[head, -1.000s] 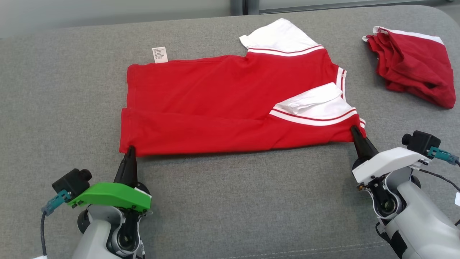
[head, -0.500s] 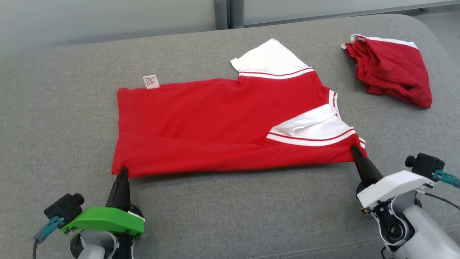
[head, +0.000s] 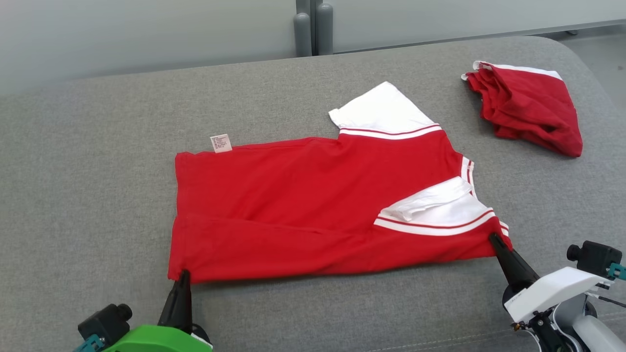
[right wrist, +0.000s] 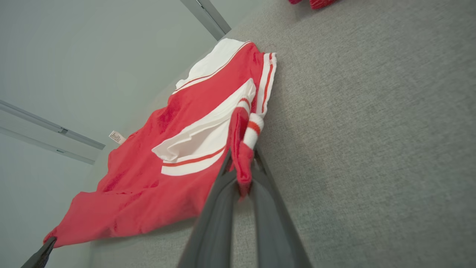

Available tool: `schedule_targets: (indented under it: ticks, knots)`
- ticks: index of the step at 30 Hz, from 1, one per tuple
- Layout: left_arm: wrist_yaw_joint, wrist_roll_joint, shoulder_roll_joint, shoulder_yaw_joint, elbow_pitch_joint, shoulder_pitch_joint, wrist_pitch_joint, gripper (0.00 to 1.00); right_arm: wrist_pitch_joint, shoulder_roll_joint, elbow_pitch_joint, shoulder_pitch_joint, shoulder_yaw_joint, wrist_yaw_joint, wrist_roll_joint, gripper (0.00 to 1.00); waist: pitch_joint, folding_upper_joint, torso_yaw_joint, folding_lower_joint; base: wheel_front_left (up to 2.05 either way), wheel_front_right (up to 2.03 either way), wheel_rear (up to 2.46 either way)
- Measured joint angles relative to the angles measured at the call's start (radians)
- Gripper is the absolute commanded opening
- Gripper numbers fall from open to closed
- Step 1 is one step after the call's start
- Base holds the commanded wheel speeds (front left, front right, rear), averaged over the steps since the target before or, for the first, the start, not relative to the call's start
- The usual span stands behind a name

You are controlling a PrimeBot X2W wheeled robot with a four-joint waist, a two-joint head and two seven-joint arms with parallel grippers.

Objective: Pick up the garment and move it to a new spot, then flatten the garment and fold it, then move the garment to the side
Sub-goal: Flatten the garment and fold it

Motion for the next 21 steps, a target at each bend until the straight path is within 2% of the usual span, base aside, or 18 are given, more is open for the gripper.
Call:
schedule_targets:
  ticks: [10, 18, 20, 21]
  knots:
    - [0.030, 0.004, 0.002, -0.018, -0.065, 0.084, 0.026, 0.00, 0.043, -0.021, -0.060, 0.067, 0.009, -0.053, 0.001, 0.00, 0.013, 0.0000, 0.039, 0.0000, 0.00, 0.00, 0.00]
    - [0.045, 0.029, 0.023, -0.017, -0.078, 0.113, 0.050, 0.00, 0.065, -0.020, -0.068, 0.082, 0.020, -0.082, 0.003, 0.00, 0.012, 0.0000, 0.033, 0.0000, 0.00, 0.00, 0.00]
    - [0.045, 0.029, 0.024, -0.015, -0.077, 0.123, 0.059, 0.00, 0.066, -0.020, -0.067, 0.082, 0.019, -0.093, 0.004, 0.13, 0.009, 0.0000, 0.026, 0.0000, 0.00, 0.00, 0.00]
    - [0.046, 0.031, 0.025, -0.014, -0.075, 0.126, 0.059, 0.00, 0.072, -0.018, -0.066, 0.084, 0.018, -0.096, 0.010, 0.33, 0.008, 0.0000, 0.023, 0.0000, 0.00, 0.00, 0.00]
